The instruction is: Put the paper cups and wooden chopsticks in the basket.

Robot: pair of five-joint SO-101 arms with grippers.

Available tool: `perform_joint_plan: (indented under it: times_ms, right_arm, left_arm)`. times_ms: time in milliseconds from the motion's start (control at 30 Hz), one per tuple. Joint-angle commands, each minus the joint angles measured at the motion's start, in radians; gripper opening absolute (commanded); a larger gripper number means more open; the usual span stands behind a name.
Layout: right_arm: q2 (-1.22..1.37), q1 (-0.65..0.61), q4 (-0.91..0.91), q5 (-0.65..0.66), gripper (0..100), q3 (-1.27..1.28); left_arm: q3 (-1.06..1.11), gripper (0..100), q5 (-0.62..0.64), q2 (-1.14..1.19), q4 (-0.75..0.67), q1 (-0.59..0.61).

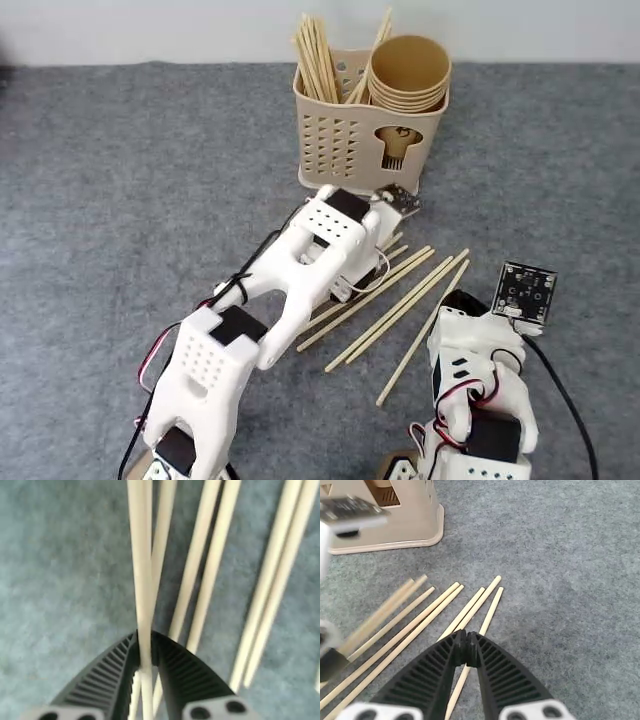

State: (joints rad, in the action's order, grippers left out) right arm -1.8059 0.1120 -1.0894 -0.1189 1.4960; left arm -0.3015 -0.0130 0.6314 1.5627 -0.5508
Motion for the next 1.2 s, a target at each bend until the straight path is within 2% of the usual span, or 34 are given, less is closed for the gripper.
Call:
perform_joint_plan:
  times_ms: [0,333,633,1167]
  right_arm:
    - [-0.008,-0.008,0.024,0.003,0.9,-0.005]
    - [-0.008,-0.008,0.024,0.003,0.9,-0.003]
    - [-0.008,-0.008,0.025,0.003,0.9,-0.003]
    - [-0.008,-0.008,0.038,0.003,0.9,0.006]
  left_arm:
    - [-0.050,1,0.011,-0.213,0.058,-0.009]
    - [-0.047,1,0.011,-0.582,0.054,0.005]
    - [-0.050,1,0.023,-0.689,-0.066,0.118]
    - [-0.050,1,0.278,-0.758,-0.434,0.163]
